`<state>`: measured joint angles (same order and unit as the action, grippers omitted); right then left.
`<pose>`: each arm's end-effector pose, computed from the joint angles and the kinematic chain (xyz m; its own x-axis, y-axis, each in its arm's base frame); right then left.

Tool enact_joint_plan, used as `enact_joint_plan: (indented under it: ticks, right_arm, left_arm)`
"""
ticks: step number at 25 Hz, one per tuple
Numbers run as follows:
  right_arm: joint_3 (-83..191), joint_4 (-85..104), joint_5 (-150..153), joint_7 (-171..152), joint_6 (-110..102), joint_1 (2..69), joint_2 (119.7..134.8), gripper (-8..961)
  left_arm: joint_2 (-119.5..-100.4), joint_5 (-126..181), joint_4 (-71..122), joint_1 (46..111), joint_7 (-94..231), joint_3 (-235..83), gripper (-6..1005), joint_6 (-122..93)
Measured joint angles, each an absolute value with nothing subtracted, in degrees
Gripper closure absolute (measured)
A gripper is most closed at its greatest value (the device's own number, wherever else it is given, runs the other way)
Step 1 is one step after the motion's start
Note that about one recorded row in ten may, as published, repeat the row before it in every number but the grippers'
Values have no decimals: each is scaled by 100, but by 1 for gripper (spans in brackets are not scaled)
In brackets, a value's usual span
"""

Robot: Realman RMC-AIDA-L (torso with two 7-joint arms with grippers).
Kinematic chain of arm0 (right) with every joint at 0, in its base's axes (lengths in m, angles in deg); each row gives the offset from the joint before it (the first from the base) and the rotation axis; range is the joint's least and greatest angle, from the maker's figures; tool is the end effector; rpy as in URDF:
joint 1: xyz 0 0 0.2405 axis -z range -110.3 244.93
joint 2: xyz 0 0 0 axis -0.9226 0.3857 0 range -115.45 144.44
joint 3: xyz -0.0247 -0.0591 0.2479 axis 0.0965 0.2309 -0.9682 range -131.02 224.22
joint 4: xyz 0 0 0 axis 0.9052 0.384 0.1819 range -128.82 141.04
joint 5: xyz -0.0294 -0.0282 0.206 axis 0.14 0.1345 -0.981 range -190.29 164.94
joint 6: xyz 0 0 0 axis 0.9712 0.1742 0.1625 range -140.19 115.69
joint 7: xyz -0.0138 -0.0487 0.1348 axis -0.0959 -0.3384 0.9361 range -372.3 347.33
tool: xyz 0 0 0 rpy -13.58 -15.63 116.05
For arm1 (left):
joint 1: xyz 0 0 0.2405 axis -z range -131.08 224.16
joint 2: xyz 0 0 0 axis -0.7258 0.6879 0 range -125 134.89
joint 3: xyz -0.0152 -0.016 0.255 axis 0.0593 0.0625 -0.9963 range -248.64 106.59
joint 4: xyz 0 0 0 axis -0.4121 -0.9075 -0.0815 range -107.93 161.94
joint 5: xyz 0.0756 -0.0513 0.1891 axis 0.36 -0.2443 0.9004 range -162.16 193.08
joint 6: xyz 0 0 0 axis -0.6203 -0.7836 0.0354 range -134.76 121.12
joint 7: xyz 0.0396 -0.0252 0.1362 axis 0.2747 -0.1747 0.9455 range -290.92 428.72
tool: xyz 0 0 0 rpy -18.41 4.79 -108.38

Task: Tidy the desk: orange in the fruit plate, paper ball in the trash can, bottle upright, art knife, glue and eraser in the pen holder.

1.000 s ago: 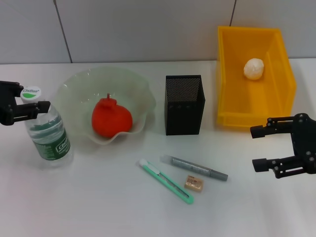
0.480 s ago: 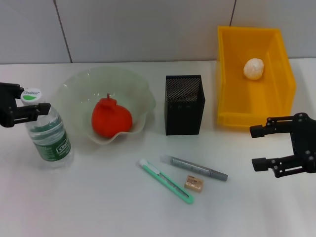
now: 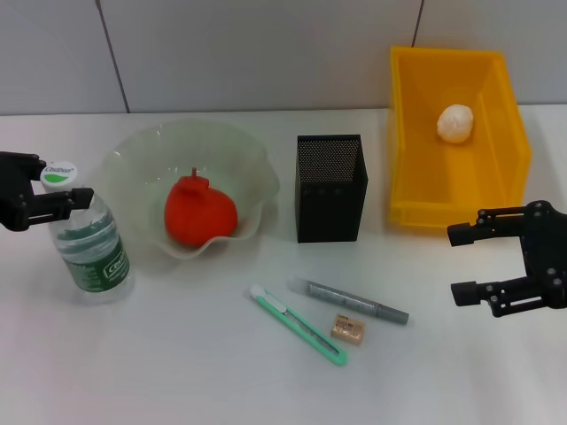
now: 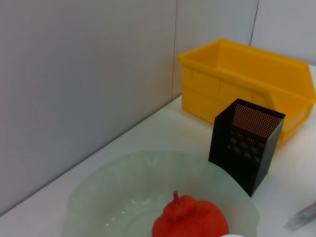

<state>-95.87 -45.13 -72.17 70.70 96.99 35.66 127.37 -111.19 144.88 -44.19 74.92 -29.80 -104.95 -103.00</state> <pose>0.2457 0.3204 0.0758 0.9072 -0.2087 -0.3652 -0.2486 -0.9664 -0.0652 -0.2608 0.3435 0.1221 0.8943 0.3650 0.2588 0.4455 -0.7801 -0.4392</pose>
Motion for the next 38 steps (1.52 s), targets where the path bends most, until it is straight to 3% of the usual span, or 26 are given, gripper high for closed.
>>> enact_joint_plan:
  ticks: [7,20,28,32,37,38]
  right_arm:
    - [-9587,-4513,-7217,7075,9699,3558,12734,166]
    - [-9587,-4513,-7217,7075,9721,3559,12725,166]
    - [-9587,-4513,-7226,7075,9704,3559,12725,166]
    - [-9589,-4511,-7267,7075,9700,3519,12725,166]
    - [-9595,-4484,-7271,7075,9646,3455,12732,166]
    - [-9595,-4484,-7271,7075,9646,3455,12732,166]
  left_arm:
    - [-11118,14454,-4417,7490,-2980,-10462,550,-10286]
    - [-11130,14332,-4453,7441,-3014,-10423,353,-10275]
    - [-10852,12188,-4571,7097,-3171,-10273,304,-10562]
    - [-10936,10830,-4206,6898,-3287,-10312,192,-11116]
    - [-11053,10751,-3839,6929,-3209,-10499,191,-11407]
    - [-11201,10784,-3380,6984,-2902,-10973,191,-11548]
